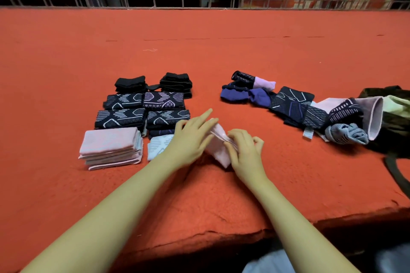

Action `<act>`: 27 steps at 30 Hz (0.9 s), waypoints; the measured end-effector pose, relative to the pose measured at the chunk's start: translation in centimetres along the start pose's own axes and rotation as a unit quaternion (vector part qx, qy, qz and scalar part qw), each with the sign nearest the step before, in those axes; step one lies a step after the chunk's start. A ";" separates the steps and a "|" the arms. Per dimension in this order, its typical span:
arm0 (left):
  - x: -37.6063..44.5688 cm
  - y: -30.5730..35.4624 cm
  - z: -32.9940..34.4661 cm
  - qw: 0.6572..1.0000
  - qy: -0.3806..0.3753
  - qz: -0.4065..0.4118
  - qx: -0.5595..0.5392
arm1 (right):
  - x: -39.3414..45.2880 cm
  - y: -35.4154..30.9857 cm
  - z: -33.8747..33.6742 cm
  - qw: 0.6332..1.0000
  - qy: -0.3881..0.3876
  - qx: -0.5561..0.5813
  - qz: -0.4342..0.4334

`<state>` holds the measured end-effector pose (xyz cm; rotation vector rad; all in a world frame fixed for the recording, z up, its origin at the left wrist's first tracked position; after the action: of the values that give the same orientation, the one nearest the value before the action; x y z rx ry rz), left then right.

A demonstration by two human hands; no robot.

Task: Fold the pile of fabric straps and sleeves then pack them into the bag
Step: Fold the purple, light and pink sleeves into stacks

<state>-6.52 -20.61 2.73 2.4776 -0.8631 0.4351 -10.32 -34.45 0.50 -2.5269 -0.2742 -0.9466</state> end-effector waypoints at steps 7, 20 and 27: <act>-3.4 -3.2 -6.1 0.989 0.133 0.051 0.043 | 2.6 -5.7 0.5 0.995 0.030 0.010 -0.098; -8.0 -6.1 -9.1 0.962 0.225 0.037 0.152 | 4.0 -9.8 4.8 0.983 0.008 -0.075 -0.167; -8.5 -7.5 -5.1 0.978 0.019 0.020 0.206 | 2.3 -9.9 7.2 0.977 -0.047 -0.090 -0.188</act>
<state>-8.73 -8.54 0.80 2.8153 -0.8810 0.7377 -7.65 -22.23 0.32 -2.7459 -0.7494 -1.0270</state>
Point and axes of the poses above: each hand's wrist, its own x-axis towards the middle knuckle, its own z-axis out of the palm, y = z × x, the point moved 7 cm from there along x, towards the middle knuckle, and after that the axes turned 10 degrees about -x, right-handed, at the moved point
